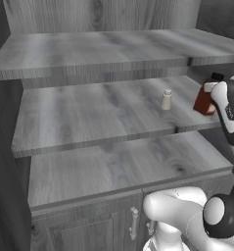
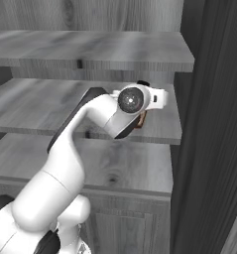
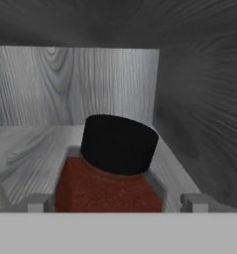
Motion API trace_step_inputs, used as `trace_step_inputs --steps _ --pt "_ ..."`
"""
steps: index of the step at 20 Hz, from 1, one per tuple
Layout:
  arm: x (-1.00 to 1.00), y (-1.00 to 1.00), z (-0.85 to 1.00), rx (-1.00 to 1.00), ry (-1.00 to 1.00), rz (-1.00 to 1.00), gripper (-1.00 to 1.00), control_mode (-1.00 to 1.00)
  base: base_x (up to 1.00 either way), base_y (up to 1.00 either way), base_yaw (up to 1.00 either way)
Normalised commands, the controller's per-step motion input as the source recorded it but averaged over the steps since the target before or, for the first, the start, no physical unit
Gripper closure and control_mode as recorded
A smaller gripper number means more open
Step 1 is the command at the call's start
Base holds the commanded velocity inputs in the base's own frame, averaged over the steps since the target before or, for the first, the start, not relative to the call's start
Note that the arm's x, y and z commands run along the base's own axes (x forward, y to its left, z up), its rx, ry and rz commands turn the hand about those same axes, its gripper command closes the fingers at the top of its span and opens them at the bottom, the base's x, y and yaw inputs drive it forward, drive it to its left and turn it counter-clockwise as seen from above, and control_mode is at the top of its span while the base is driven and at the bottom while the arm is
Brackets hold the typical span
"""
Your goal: Collect the paprika, mayonnaise, and shaker from the cabinet and place them next to the stove.
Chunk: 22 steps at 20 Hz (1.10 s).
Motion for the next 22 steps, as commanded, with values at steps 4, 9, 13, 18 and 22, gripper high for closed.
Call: trace_step_inputs --steps 4,9,13,18,22 --pt "0.00 0.00 -0.03 0.00 0.00 0.00 -1.00 -1.00 0.00 0.00 0.00" --pt "0.00 0.17 -0.04 -0.03 0.00 0.01 -1.00 -1.00 0.00 0.00 0.00" --pt "0.00 0.31 -0.02 -0.04 0.00 0.05 -1.00 -1.00 0.00 0.00 0.00" --pt "0.00 0.28 0.00 -0.03 0.00 0.05 -1.00 -1.00 0.00 0.00 0.00" --pt "0.02 0.18 0.00 0.00 0.00 0.06 -1.00 -1.00 0.00 0.00 0.00"
